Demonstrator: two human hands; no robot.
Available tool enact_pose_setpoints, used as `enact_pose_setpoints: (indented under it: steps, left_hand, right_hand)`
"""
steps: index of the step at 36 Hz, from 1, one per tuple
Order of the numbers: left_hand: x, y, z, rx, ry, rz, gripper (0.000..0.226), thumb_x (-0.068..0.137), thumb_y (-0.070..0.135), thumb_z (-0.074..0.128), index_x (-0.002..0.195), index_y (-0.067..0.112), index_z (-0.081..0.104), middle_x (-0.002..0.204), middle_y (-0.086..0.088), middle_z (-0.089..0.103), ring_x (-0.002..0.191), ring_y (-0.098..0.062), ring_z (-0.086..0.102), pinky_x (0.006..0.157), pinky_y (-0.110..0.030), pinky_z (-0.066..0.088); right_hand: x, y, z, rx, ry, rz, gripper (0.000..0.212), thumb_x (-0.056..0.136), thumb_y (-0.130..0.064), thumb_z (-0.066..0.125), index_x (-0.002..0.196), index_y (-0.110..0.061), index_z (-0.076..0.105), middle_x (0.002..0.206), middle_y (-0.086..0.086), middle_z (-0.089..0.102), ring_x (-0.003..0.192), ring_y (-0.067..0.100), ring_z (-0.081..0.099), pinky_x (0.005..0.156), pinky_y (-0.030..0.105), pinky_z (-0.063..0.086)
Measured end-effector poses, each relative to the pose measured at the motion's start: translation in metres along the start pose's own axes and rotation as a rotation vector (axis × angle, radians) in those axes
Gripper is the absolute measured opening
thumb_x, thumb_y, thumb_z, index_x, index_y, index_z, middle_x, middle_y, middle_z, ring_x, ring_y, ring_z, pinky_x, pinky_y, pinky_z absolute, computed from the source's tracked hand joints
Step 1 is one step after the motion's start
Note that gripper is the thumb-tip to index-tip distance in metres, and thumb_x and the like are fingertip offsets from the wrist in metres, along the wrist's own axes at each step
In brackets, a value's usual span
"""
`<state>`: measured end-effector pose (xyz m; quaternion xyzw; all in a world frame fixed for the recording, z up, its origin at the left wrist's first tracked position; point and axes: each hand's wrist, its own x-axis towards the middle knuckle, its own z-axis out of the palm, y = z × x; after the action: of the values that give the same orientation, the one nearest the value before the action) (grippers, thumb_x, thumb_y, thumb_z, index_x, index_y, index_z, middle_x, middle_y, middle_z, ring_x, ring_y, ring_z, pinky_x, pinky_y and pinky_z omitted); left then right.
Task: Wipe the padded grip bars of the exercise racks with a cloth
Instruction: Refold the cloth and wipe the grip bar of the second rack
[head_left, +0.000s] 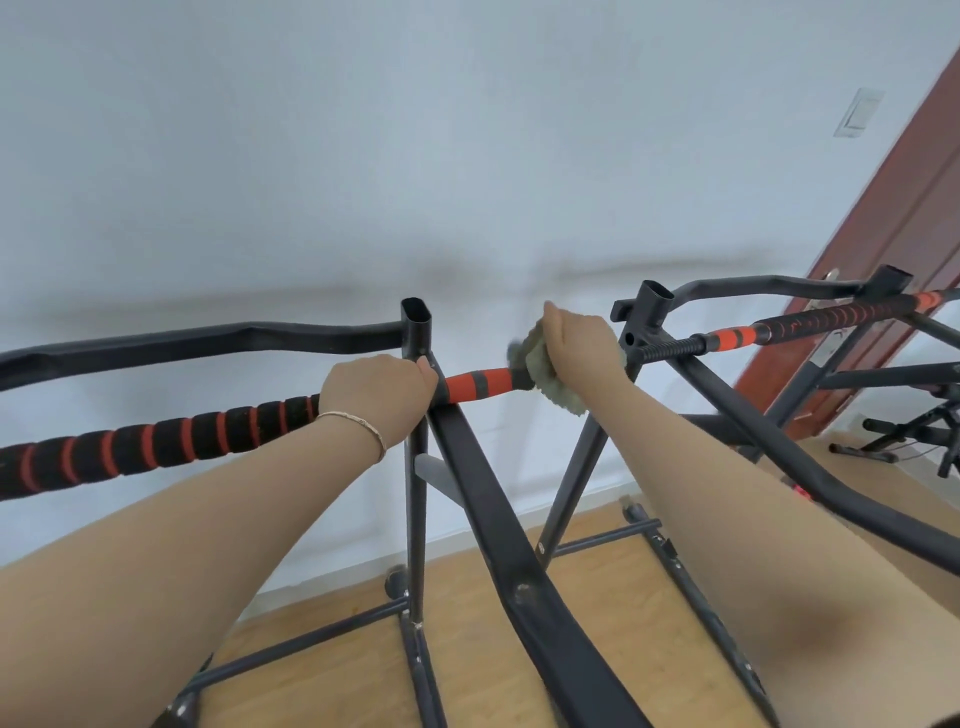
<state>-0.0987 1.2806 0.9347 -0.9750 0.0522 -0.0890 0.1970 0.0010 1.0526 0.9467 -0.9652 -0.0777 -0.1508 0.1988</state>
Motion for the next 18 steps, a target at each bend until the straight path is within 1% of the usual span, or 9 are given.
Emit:
enact_pose_setpoints:
  steps: [2, 4, 5, 7, 9, 10, 13, 15, 18]
  left_hand:
    - [0.002, -0.001, -0.001, -0.027, -0.012, -0.010, 0.069, 0.090, 0.010, 0.049, 0.152, 0.021, 0.022, 0.068, 0.000, 0.031, 0.061, -0.024, 0.042, 0.045, -0.031, 0.028]
    - [0.003, 0.000, -0.002, -0.038, -0.014, -0.018, 0.070, 0.087, 0.007, 0.051, 0.151, 0.021, 0.025, 0.068, 0.001, 0.032, 0.058, -0.024, 0.039, 0.043, -0.031, 0.025]
    - [0.002, 0.000, -0.002, -0.038, -0.004, -0.022, 0.068, 0.087, 0.007, 0.051, 0.149, 0.020, 0.029, 0.067, 0.001, 0.033, 0.056, -0.023, 0.038, 0.042, -0.030, 0.024]
    - [-0.002, 0.000, -0.003, -0.045, 0.011, -0.024, 0.053, 0.086, 0.007, 0.052, 0.137, 0.019, 0.042, 0.066, 0.000, 0.038, 0.051, -0.021, 0.037, 0.041, -0.029, 0.023]
    - [-0.003, -0.002, -0.003, -0.090, 0.014, -0.018, 0.028, 0.087, 0.007, 0.048, 0.113, 0.018, 0.048, 0.067, 0.001, 0.041, 0.052, -0.020, 0.038, 0.043, -0.030, 0.027]
    - [-0.003, -0.004, -0.004, -0.115, 0.008, -0.002, 0.017, 0.089, 0.007, 0.046, 0.103, 0.017, 0.046, 0.068, 0.001, 0.040, 0.055, -0.021, 0.039, 0.046, -0.032, 0.031]
    - [-0.002, -0.016, -0.009, -0.184, -0.004, 0.080, 0.013, 0.094, 0.011, 0.046, 0.089, 0.017, 0.036, 0.076, 0.002, 0.038, 0.071, -0.024, 0.043, 0.058, -0.037, 0.041]
    - [-0.004, -0.028, -0.008, -0.143, -0.026, 0.112, 0.017, 0.096, 0.017, 0.047, 0.089, 0.018, 0.032, 0.083, 0.001, 0.041, 0.078, -0.024, 0.048, 0.060, -0.037, 0.040]
    - [-0.007, -0.039, -0.003, -0.189, -0.182, 0.065, 0.012, 0.098, 0.023, 0.032, 0.090, 0.019, 0.040, 0.085, -0.002, 0.054, 0.075, -0.023, 0.056, 0.056, -0.032, 0.037]
  right_hand:
    - [-0.015, -0.009, 0.000, 0.244, 0.168, -0.064, 0.042, 0.102, -0.038, 0.024, 0.077, -0.017, 0.049, 0.061, -0.007, 0.047, 0.062, 0.023, 0.048, 0.064, 0.032, 0.032]
    - [-0.030, -0.026, 0.000, 0.417, 0.209, -0.140, 0.044, 0.100, -0.042, 0.025, 0.077, -0.013, 0.049, 0.060, -0.004, 0.046, 0.061, 0.025, 0.045, 0.062, 0.032, 0.033]
    - [-0.034, -0.034, 0.002, 0.408, 0.163, -0.190, 0.045, 0.099, -0.042, 0.024, 0.079, -0.011, 0.051, 0.063, -0.001, 0.050, 0.063, 0.028, 0.048, 0.062, 0.033, 0.035]
    - [-0.038, -0.046, 0.007, 0.171, 0.003, -0.321, 0.044, 0.101, -0.034, 0.024, 0.095, -0.008, 0.059, 0.081, 0.008, 0.064, 0.076, 0.032, 0.058, 0.065, 0.036, 0.042]
    - [-0.039, -0.047, 0.015, -0.111, -0.134, -0.416, 0.039, 0.105, -0.026, 0.029, 0.117, -0.008, 0.060, 0.104, 0.011, 0.068, 0.092, 0.032, 0.061, 0.071, 0.036, 0.043]
    - [-0.040, -0.045, 0.017, -0.177, -0.160, -0.487, 0.036, 0.104, -0.024, 0.033, 0.122, -0.007, 0.059, 0.108, 0.011, 0.067, 0.097, 0.033, 0.061, 0.075, 0.036, 0.045]
    - [-0.048, -0.037, 0.015, -0.070, -0.144, -0.646, 0.042, 0.100, -0.031, 0.029, 0.118, -0.017, 0.064, 0.109, 0.001, 0.068, 0.101, 0.025, 0.062, 0.082, 0.041, 0.049]
    - [-0.049, -0.034, 0.015, 0.006, -0.109, -0.696, 0.049, 0.103, -0.039, 0.023, 0.128, -0.030, 0.064, 0.124, -0.008, 0.064, 0.108, 0.014, 0.059, 0.088, 0.036, 0.047]
    - [-0.046, -0.034, 0.020, -0.134, -0.055, -0.814, 0.051, 0.104, -0.045, 0.022, 0.136, -0.032, 0.060, 0.124, -0.007, 0.062, 0.097, 0.019, 0.061, 0.075, 0.037, 0.047]
